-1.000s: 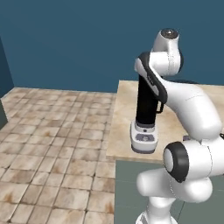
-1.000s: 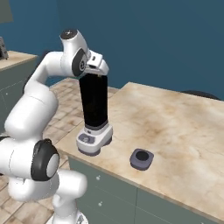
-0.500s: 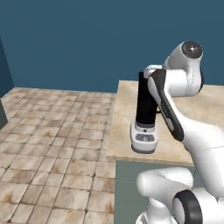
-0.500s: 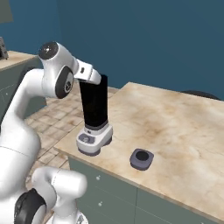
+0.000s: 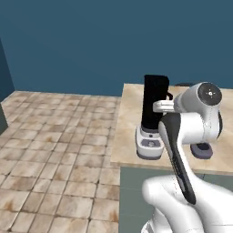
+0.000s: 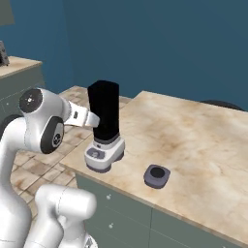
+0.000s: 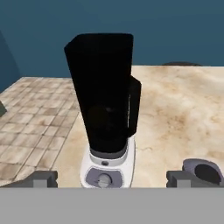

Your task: Grab the lemon and lime from the fridge, place them in the blender, close the lid, and turn on the blender to create a marinade.

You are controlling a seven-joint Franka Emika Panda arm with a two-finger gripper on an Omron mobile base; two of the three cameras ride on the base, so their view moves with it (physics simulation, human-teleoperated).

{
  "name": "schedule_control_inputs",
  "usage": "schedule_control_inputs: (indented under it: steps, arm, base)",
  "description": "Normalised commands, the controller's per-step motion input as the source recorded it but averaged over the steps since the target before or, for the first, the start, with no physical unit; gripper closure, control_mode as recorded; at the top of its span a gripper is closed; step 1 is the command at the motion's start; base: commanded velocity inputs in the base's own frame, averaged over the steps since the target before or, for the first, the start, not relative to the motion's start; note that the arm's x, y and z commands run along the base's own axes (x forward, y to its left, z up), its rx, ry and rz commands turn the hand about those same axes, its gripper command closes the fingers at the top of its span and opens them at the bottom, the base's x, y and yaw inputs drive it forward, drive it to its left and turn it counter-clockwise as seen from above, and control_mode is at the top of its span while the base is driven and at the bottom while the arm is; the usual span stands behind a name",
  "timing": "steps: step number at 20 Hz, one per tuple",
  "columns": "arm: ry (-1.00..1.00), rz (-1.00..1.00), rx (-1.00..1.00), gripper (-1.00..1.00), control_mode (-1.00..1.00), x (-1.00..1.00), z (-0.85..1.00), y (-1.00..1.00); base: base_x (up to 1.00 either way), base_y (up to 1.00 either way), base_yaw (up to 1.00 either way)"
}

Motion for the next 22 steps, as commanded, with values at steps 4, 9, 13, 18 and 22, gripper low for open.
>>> schedule_control_inputs:
  steps: [4, 9, 13, 18, 22]
  arm:
    - [0.14, 0.00, -0.04, -1.00, -1.00, -0.14, -0.30, 0.31]
    - [0.04, 0.00, 0.00, -1.00, -1.00, -0.06, -0.09, 0.14]
    - [0.01, 0.00, 0.00, -1.00, 1.00, 0.00, -0.06, 0.04]
    - [0.00, 0.00, 0.00, -1.00, 1.00, 0.00, 0.00, 0.00]
    - [0.00, 0.00, 0.00, -1.00, 1.00, 0.00, 0.00, 0.00]
  base:
    - [0.00, 0.00, 0.00]
    - [0.00, 0.00, 0.00]
    - [-0.11, 0.00, 0.00]
    - [-0.87, -0.18, -0.40]
    - [-0.61, -0.07, -0.76]
